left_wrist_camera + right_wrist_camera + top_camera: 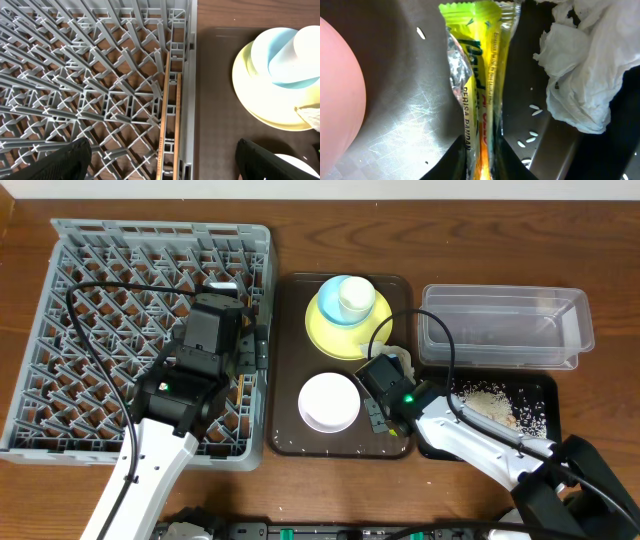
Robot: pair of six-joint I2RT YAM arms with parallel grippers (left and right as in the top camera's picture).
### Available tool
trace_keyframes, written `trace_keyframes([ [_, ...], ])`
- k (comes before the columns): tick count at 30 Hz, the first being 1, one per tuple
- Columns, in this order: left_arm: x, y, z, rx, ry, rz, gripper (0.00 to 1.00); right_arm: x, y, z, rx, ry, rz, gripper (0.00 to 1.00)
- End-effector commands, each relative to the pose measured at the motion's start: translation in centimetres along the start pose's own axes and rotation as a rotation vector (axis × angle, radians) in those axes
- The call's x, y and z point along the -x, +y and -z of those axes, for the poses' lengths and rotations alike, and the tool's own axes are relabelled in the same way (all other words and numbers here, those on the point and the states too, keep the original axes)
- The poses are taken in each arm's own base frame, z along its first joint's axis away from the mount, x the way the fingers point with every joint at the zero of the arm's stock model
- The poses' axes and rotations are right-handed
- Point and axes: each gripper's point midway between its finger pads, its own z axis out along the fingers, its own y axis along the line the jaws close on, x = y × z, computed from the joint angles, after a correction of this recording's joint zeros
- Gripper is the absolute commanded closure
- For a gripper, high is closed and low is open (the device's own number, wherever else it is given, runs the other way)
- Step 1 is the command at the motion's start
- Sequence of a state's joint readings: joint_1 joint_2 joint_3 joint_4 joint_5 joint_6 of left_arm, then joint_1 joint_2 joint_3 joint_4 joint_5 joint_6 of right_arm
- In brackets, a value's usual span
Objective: Sort waste into correct bins and load items into the dishwasher
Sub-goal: 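Grasp the yellow snack wrapper on the brown tray with the right gripper, then carry the wrapper right and drop it into the clear plastic bin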
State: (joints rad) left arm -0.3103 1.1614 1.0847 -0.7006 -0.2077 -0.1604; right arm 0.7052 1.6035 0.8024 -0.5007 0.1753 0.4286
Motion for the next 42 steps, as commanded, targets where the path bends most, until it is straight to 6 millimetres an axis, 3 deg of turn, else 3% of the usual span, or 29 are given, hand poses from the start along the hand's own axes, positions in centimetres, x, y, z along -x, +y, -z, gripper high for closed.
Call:
trace_keyframes([
  [1, 0.1, -0.1, 0.1, -0.004, 0.000, 0.011, 0.07, -0.3, -0.3, -0.2, -0.009, 0.009, -0.003, 0.90],
  [2, 0.1, -0.1, 0.1, -0.004, 0.000, 0.011, 0.07, -0.3, -0.4, -0.2, -0.011, 0.011, -0.003, 0.99],
  [6, 0.1, -0.1, 0.1, -0.004, 0.000, 0.011, 0.08, 0.4, -0.1, 0.7, 0.000, -0.003, 0.034, 0.99],
  [8, 0.1, -0.1, 0.1, -0.004, 0.000, 0.011, 0.08, 1.9, 0.2, 2.4, 0.015, -0.039, 0.028, 0.99],
  [13, 0.1, -0.1, 0.1, -0.005, 0.000, 0.010, 0.07, 8.7, 0.8, 9.9, 0.094, -0.262, 0.000, 0.99],
  [14, 0.1, -0.1, 0.1, -0.005, 0.000, 0.011, 0.07, 11.4, -0.1, 13.2, 0.114, -0.354, -0.051, 0.99],
  [15, 0.1, -0.1, 0.1, -0.005, 0.000, 0.011, 0.07, 12.6, -1.1, 14.7, 0.119, -0.391, -0.108, 0.99],
  [18, 0.1, -0.1, 0.1, -0.005, 0.000, 0.011, 0.08, 14.3, -4.2, 16.6, 0.111, -0.443, -0.258, 0.99],
  [23, 0.1, -0.1, 0.1, -0.004, 0.000, 0.011, 0.07, 15.3, -11.8, 15.7, 0.026, -0.456, -0.521, 0.99],
  [30, 0.1, -0.1, 0.1, -0.004, 0.000, 0.010, 0.07, 13.4, -21.6, 11.7, -0.010, -0.352, -0.875, 0.99],
  [34, 0.1, -0.1, 0.1, -0.004, 0.000, 0.010, 0.07, 12.4, -23.2, 9.3, 0.050, -0.276, -0.998, 0.99],
  [42, 0.1, -0.1, 0.1, -0.004, 0.000, 0.011, 0.07, 11.3, -23.5, 5.8, 0.051, -0.174, -1.031, 0.96],
])
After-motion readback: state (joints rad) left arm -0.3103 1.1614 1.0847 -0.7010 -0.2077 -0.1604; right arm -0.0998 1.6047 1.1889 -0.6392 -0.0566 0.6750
